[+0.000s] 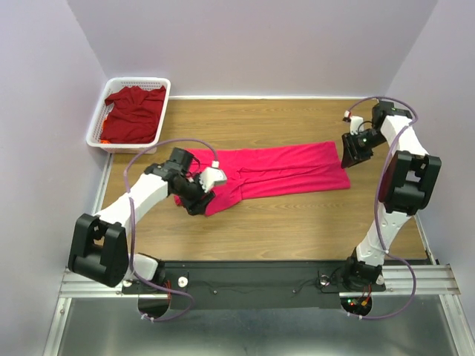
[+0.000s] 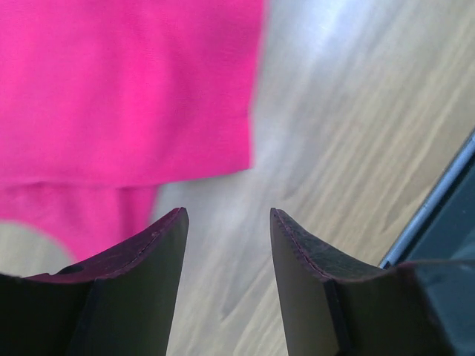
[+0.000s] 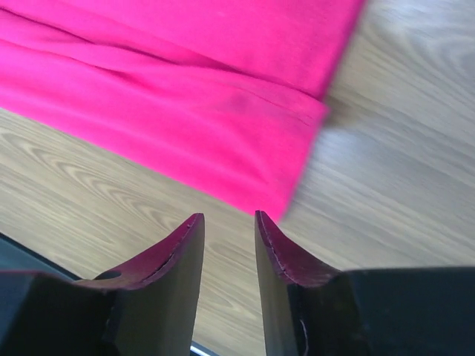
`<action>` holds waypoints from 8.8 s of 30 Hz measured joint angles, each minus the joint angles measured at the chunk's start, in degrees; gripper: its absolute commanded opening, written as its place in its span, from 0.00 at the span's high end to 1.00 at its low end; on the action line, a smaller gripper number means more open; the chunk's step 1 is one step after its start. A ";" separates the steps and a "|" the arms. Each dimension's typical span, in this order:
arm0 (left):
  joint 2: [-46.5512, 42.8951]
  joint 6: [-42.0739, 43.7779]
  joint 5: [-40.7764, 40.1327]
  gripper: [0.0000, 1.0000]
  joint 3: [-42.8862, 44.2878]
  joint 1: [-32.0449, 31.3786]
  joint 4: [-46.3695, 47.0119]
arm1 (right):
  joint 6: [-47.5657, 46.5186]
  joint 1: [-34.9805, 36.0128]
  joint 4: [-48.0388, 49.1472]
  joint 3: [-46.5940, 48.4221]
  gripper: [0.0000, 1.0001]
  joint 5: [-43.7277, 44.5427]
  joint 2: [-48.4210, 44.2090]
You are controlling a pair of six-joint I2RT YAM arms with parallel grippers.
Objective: Fold and stack the t-shirts
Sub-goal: Fold the tshirt
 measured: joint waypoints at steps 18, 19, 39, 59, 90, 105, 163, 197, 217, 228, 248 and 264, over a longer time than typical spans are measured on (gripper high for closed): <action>12.24 -4.42 -11.72 0.91 -3.06 -13.16 14.73 | 4.85 1.40 3.85 -2.62 0.65 -1.84 2.82; 12.22 -4.15 -12.02 0.96 -3.06 -13.16 14.80 | 4.85 1.40 3.98 -2.71 0.64 -1.84 2.82; 20.50 -2.19 -9.11 1.00 30.82 -3.74 -1.05 | 4.61 1.42 4.98 -4.59 0.64 -1.29 2.89; 42.47 -4.37 -10.25 1.00 50.34 0.42 -0.02 | 3.32 1.42 5.73 -5.49 0.69 0.59 4.22; 20.70 -14.03 -4.28 0.61 22.64 7.76 4.92 | 5.35 4.68 8.55 -5.27 0.76 1.55 4.07; 21.40 -18.60 -10.01 0.65 7.82 8.20 11.06 | 3.67 5.95 14.84 -19.91 0.76 8.94 -2.23; 61.48 -10.73 3.67 0.46 71.10 2.51 6.32 | 3.80 10.03 9.75 -3.93 0.66 0.83 2.47; 66.34 -10.34 6.71 0.74 75.93 2.51 4.24 | 3.80 10.03 9.68 -4.68 0.69 2.67 2.45; 61.22 -9.20 7.91 1.00 68.85 3.04 5.57 | 3.78 10.03 9.68 -4.74 0.70 3.21 2.45; 46.14 -5.62 7.78 1.00 53.40 3.37 6.62 | 3.76 10.03 9.68 -7.30 0.70 3.21 2.45; 44.19 -4.26 4.68 0.64 41.22 0.72 4.46 | 3.69 10.03 9.68 -7.32 0.71 3.19 2.45; 42.93 -13.70 6.14 0.77 46.18 2.40 8.61 | 3.23 10.03 9.79 -7.23 0.73 4.96 4.50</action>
